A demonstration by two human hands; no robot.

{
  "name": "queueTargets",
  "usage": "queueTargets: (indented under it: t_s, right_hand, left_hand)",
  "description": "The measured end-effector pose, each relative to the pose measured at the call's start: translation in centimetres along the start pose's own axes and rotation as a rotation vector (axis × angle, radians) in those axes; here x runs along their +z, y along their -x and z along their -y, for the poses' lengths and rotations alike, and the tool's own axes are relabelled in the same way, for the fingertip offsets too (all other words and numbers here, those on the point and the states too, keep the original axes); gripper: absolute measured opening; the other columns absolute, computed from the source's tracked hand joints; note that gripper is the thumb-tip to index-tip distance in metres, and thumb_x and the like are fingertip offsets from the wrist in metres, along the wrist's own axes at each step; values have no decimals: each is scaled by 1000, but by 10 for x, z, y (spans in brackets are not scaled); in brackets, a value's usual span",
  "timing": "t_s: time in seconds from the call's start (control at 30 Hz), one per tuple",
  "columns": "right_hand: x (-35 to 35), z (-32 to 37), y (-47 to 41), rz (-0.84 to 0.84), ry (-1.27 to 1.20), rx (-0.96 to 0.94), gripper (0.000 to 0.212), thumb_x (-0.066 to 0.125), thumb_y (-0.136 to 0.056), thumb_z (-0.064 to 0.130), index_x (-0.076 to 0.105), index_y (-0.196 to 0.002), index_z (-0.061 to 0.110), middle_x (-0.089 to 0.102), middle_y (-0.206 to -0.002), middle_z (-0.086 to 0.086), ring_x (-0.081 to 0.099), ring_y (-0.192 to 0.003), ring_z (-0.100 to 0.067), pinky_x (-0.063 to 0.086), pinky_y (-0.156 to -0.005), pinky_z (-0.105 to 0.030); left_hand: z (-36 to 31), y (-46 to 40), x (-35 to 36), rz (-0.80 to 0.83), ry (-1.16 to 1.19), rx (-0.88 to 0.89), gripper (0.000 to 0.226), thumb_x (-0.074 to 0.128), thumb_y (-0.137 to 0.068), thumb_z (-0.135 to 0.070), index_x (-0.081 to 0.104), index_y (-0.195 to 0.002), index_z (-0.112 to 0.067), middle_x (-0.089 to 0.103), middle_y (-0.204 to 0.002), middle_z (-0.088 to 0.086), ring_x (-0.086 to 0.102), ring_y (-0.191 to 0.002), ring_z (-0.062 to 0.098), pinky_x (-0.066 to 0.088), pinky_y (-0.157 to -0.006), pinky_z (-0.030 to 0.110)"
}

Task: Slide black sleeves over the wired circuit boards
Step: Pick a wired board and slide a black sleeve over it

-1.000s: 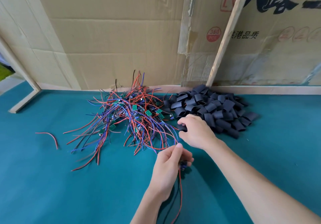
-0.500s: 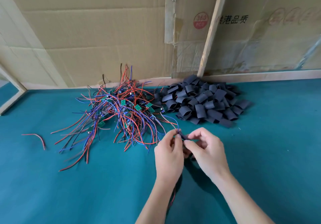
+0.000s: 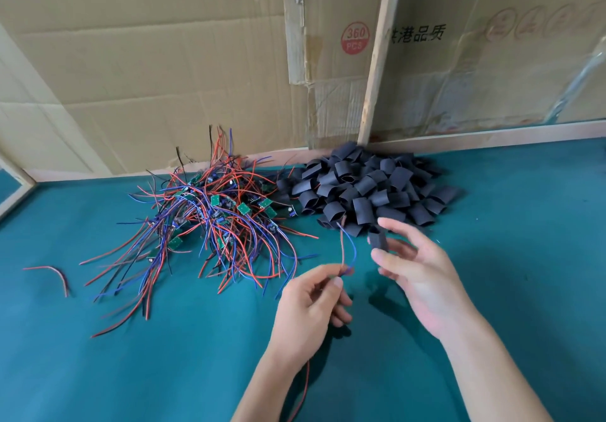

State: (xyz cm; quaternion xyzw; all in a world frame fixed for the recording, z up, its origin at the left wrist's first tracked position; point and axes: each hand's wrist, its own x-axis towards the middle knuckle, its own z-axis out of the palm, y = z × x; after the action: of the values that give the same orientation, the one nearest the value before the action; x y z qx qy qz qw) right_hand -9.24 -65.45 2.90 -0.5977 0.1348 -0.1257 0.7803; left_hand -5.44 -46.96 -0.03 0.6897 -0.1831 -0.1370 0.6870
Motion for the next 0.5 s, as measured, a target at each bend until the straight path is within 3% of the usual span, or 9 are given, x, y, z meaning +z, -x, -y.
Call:
queueTargets:
  t_s: [0.1,0.27,0.5]
  right_hand:
    - [-3,4,-2,2,-201,2,49,84,-65,19,78,-113,23,75,-111,-2,67,-95,-12,50,-85,-30]
    - [-6,5,-4,-31,-375,22,42,76,-74,10,74,-115,15,74,-107,-6,71,-94,-17,53,-90,-30]
    - [0,6,-1,39,-514,61,31,74,-80,11,65,-109,15,72,-101,-5,72,-91,-21,58,-85,-29]
  left_hand:
    - [-2,4,0,106,-68,-33,25,52,-93,-26,75,-100,-28,66,-68,0,66,-57,19,50,-56,23]
    - [-4,5,-2,149,-109,-57,23,53,-92,-27,75,-93,-29,64,-66,-2,63,-55,18,48,-56,20]
    - [-6,7,-2,192,-151,-75,22,54,-93,-23,75,-87,-25,61,-63,-4,60,-53,16,48,-55,18]
